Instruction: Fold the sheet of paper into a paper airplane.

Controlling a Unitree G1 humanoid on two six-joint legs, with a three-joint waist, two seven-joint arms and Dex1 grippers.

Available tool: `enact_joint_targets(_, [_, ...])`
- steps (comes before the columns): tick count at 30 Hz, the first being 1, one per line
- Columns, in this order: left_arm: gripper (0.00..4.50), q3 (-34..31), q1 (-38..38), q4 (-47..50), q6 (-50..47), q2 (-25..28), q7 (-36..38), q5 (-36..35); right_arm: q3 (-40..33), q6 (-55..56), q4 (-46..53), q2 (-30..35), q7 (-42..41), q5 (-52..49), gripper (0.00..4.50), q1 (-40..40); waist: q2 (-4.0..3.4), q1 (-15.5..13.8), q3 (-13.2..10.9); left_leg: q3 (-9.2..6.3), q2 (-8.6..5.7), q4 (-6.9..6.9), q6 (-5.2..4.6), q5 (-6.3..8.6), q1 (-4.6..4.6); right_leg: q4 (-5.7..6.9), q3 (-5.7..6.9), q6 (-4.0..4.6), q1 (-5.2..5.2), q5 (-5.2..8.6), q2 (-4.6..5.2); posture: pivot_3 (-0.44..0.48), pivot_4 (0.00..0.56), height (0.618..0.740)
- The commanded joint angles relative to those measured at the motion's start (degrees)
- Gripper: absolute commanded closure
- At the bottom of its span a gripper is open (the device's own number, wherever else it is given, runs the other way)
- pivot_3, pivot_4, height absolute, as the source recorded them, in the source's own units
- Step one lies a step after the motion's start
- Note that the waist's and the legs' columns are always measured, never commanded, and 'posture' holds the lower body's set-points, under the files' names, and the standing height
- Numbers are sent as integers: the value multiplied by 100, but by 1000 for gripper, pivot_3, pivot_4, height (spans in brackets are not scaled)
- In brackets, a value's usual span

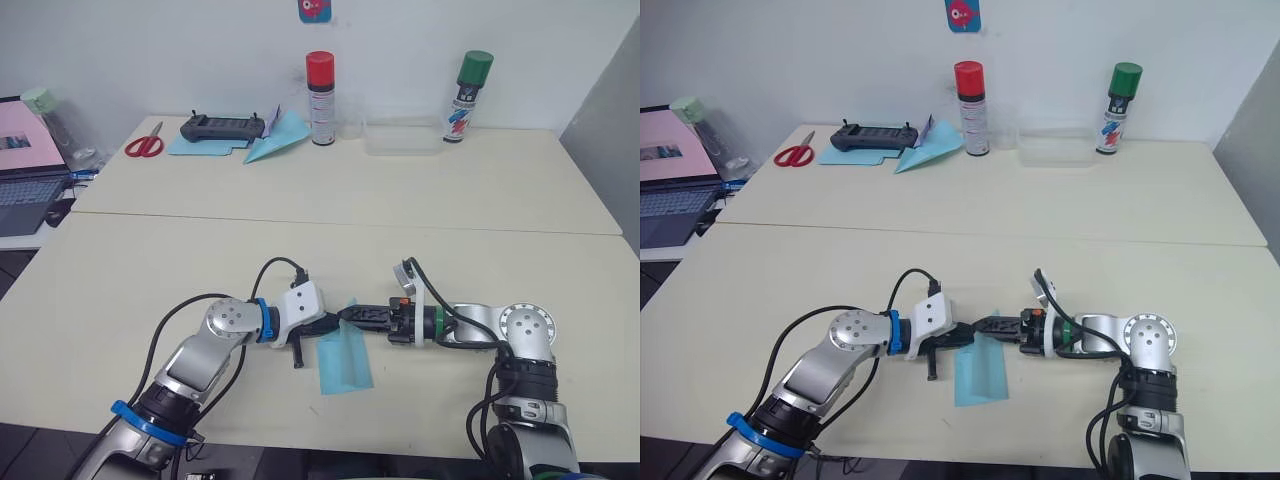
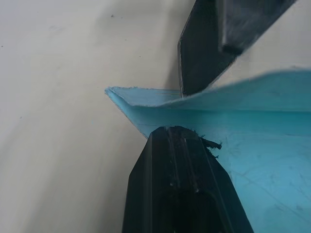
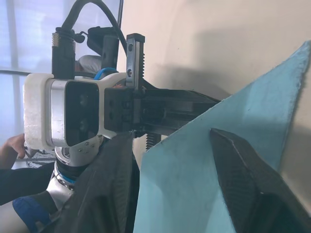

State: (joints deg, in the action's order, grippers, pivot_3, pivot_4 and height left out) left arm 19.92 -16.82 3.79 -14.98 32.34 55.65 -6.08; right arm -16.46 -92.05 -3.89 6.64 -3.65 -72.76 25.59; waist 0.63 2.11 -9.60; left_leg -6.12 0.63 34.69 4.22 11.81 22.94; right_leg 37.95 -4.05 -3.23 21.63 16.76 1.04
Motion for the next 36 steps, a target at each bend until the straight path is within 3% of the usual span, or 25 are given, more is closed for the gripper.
enact_joint_targets(1, [4500,162,172,-190,-230,142,-20,287,-47,-44,23,-71,-23,-148,3436,30,0,4,0,1,0,-3,0,0,1,0,0,0,2,0,0,0,150,740])
enact_joint_targets(4, [4500,155,183,-180,-239,154,-17,290,160,-45,107,26,-127,-21,4480,-51,0,8,0,1,0,-8,0,0,2,0,0,1,5,1,0,0,150,740])
enact_joint_targets(7, [4500,148,195,-169,-248,175,-7,288,461,38,294,161,-300,240,4480,-146,0,14,0,1,0,-11,0,0,1,0,1,1,7,2,0,0,150,740])
enact_joint_targets(18, [4500,-165,2,165,-1030,539,308,-124,2511,2089,808,1253,-1860,2280,4480,-336,18,118,11,3,8,-11,0,0,-8,-2,3,37,4,22,-1,0,150,740])
enact_joint_targets(29, [4500,-569,-538,601,-1431,528,437,-635,3355,3078,699,1665,-2267,3496,4480,-340,56,114,23,1,11,4,1,-1,-13,-6,3,37,16,22,1,0,150,740])
enact_joint_targets(36, [4500,-411,-541,955,-1717,487,439,-756,3525,3236,741,1834,-2517,3807,4480,-325,69,61,23,3,7,15,0,-2,-10,-25,0,33,12,21,9,0,150,740])
